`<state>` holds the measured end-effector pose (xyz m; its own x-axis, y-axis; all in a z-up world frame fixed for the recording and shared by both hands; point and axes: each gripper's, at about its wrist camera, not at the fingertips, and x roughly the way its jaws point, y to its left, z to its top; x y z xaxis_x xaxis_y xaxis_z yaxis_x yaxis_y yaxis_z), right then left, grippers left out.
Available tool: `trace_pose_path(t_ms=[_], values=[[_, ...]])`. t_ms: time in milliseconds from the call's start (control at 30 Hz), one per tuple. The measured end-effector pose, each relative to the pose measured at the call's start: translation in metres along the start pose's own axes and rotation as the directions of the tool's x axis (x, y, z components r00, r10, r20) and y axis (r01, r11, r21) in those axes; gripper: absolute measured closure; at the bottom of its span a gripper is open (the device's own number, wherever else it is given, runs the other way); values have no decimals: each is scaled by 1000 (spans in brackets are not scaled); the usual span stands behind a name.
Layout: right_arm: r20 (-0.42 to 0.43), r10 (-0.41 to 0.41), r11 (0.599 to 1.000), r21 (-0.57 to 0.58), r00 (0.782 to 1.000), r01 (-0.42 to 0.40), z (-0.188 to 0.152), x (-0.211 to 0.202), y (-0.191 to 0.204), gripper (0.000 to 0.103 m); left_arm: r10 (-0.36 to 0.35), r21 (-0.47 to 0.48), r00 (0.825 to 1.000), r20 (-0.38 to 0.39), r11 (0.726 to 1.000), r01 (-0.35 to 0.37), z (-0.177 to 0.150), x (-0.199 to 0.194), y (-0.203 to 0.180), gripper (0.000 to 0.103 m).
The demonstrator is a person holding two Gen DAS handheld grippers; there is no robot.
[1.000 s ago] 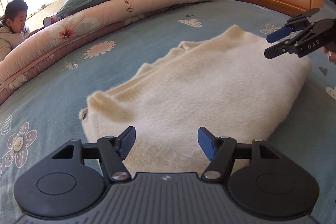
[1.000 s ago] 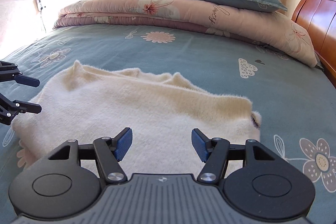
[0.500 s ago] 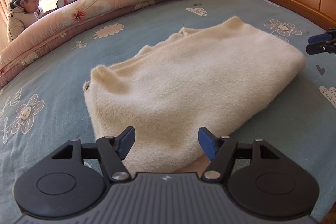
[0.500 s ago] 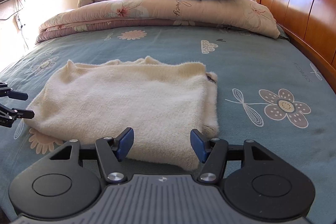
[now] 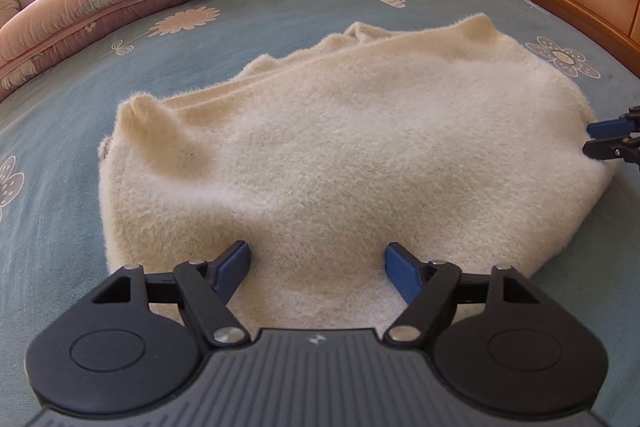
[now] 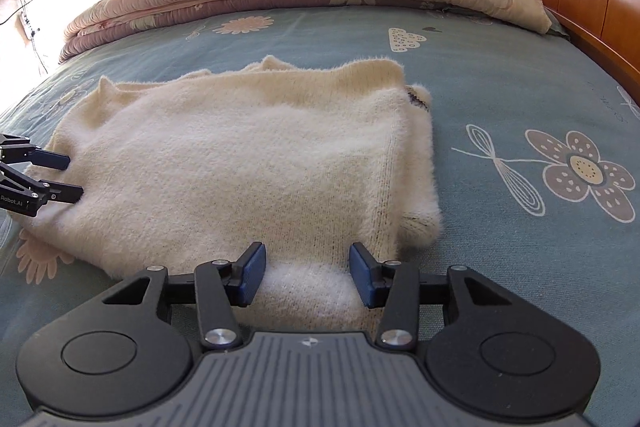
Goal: Fold clothes
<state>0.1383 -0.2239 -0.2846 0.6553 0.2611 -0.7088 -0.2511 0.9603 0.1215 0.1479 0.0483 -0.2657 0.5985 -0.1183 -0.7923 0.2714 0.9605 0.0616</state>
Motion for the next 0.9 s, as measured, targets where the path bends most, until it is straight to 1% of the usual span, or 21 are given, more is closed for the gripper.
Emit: trace_pose_path(t_ms=[100, 200, 300, 367, 433, 500, 533, 567, 600, 633, 667, 733, 767, 800, 900], values=[[-38, -20, 1000, -2, 999, 20, 4, 2, 5, 52, -10, -14, 997, -71, 1000, 9, 14, 6, 3, 26], [-109, -27, 1000, -6, 994, 27, 21, -3, 11, 54, -1, -40, 986, -169, 999, -6, 32, 1, 3, 29], [-176, 24, 1000, 11, 984, -23, 45, -23, 15, 60, 7, -86, 965, -260, 996, -30, 51, -18, 2, 31], [-195, 92, 996, 31, 976, -88, 67, -45, 18, 60, -10, -122, 952, -305, 992, -28, 64, -33, -2, 31], [-206, 135, 991, 6, 969, -137, 86, -63, 24, 59, 2, -150, 943, -332, 987, -55, 76, -50, -6, 31], [-243, 152, 986, -34, 958, -165, 103, -73, 30, 59, 13, -165, 937, -350, 983, -75, 83, -63, -11, 33], [-257, 166, 983, -40, 952, -182, 111, -76, 32, 60, 23, -169, 933, -358, 982, -89, 86, -68, -13, 37], [-264, 187, 979, -30, 946, -202, 119, -77, 32, 60, 35, -165, 931, -364, 981, -102, 89, -70, -15, 45], [-270, 213, 974, -16, 939, -225, 126, -76, 33, 61, 47, -158, 929, -366, 981, -112, 90, -71, -16, 49], [-274, 244, 968, 3, 930, -253, 132, -73, 33, 64, 56, -154, 931, -359, 981, -119, 90, -72, -17, 50], [-272, 264, 962, 8, 925, -272, 138, -69, 36, 69, 61, -155, 936, -347, 981, -121, 89, -72, -16, 52], [-288, 257, 961, -25, 922, -276, 149, -55, 45, 75, 81, -156, 940, -331, 978, -140, 84, -69, -13, 61], [-292, 255, 960, -40, 922, -278, 154, -49, 51, 80, 93, -156, 940, -330, 976, -151, 81, -67, -11, 67], [-287, 263, 956, -54, 921, -289, 159, -43, 57, 81, 104, -154, 937, -332, 975, -163, 77, -64, -8, 71], [-275, 286, 939, -109, 918, -325, 176, -22, 81, 81, 141, -114, 941, -308, 977, -183, 65, -58, 2, 72]])
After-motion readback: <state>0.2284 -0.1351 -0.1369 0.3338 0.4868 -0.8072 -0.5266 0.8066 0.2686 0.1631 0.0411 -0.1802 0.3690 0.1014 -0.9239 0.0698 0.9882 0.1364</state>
